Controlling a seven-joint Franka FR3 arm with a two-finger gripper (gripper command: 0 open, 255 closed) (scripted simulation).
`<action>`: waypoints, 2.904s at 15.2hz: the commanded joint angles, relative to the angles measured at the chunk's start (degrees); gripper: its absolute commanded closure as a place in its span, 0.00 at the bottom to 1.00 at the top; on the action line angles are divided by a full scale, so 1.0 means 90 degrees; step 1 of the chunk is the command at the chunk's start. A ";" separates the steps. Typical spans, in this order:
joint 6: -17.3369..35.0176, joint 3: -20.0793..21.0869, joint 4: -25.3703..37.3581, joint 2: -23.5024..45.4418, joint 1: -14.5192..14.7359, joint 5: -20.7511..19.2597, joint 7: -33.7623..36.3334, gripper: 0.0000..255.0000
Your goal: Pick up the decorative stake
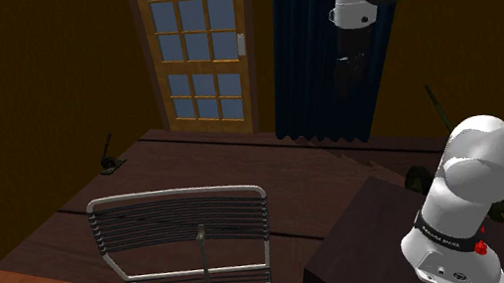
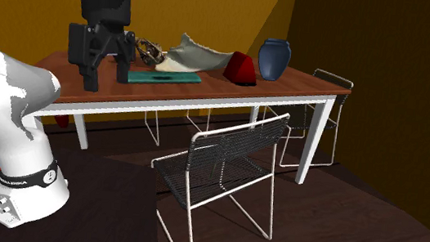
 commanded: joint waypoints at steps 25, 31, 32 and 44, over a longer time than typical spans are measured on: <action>0.3280 0.3430 -0.0212 0.3018 0.0079 0.1777 0.5582 0.00; 0.4020 0.4141 0.0625 0.4692 -0.0157 0.1010 0.7324 0.00; 0.4108 0.4211 0.0798 0.4999 -0.0163 0.0801 0.7647 0.00; 0.4255 0.3594 0.3548 0.8367 0.1046 -0.1298 1.0646 0.00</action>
